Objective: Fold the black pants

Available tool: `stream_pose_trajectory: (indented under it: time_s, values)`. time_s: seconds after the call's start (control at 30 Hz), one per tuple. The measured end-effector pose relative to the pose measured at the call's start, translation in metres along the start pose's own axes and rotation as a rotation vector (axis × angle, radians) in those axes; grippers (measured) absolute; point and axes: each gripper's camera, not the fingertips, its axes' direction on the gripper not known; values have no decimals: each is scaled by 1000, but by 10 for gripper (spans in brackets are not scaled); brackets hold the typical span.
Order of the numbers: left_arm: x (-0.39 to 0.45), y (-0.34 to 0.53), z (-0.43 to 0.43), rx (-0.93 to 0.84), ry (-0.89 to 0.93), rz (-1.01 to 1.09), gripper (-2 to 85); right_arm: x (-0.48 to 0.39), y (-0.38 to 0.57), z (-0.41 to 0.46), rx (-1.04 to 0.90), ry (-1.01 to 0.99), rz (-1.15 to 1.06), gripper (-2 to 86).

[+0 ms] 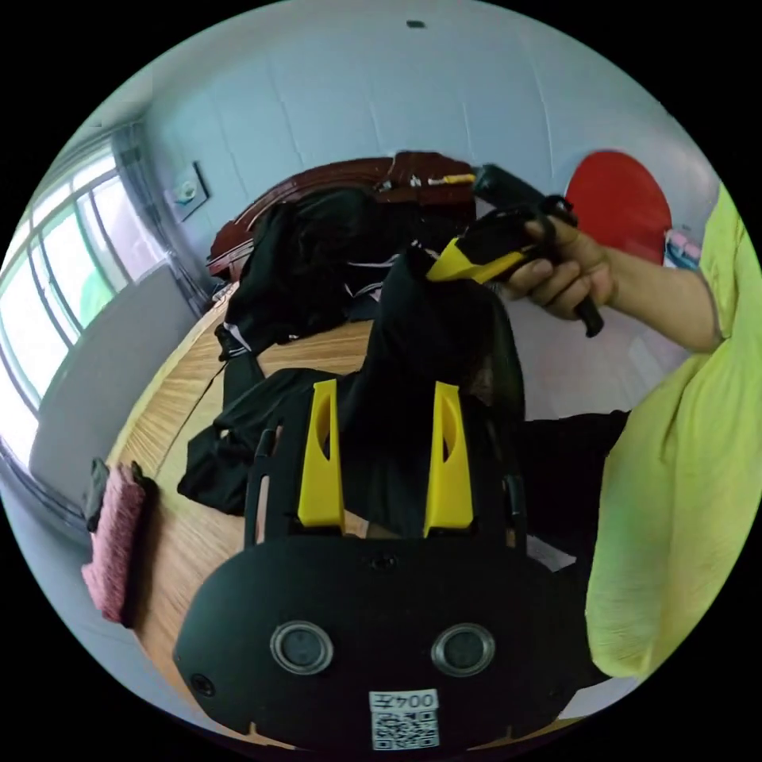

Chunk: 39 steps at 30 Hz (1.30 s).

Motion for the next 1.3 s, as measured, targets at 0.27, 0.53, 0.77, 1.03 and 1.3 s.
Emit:
stream_pose_trajectory:
  time_s: [0.27,0.53,0.77,1.03,1.3]
  values:
    - [7,-64,0,-81,77,205,143,0,-15,-6,-32,-21,-3,42]
    - [7,-65,-9,-59,146,217,106,-12,-27,-2,-80,32,-24,42]
    - [-20,-16,-29,-20,152,122,38,-27,-27,26,-131,50,-67,46]
    - [-153,85,-68,218,342,-578,-2,-36,-15,-1,264,-62,-95,61]
    - [-241,162,-174,517,334,-824,-4,-34,15,-26,329,-3,-121,107]
